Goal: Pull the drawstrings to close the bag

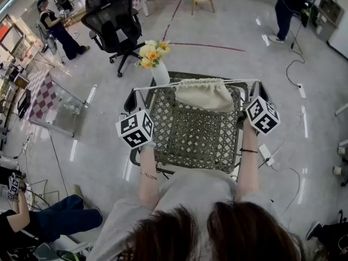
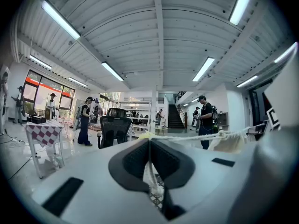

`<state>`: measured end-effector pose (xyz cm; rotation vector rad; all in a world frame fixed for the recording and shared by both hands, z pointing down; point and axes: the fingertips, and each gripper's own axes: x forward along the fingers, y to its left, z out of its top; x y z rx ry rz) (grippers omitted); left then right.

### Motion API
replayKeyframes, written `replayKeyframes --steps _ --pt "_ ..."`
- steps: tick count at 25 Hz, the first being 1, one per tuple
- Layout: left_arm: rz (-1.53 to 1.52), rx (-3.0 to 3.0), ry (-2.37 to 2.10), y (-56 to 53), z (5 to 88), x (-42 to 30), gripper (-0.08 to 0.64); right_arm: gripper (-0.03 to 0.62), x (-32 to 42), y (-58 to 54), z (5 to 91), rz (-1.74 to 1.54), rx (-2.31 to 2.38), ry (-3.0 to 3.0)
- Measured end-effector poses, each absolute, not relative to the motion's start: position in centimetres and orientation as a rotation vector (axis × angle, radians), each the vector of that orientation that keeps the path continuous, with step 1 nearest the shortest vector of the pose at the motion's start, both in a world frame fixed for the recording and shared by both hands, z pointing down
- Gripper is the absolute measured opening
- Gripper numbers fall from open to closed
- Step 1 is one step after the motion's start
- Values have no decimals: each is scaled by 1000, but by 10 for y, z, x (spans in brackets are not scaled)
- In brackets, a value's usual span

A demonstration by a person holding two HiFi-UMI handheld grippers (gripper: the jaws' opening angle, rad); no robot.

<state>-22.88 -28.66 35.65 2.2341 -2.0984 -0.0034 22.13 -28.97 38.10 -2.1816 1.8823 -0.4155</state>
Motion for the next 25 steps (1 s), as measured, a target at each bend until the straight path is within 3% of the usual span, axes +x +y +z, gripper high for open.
replayKeyframes --steps 25 --pt "126 2378 -2173 -271 348 -224 26 23 220 -280 366 -187 -2256 1984"
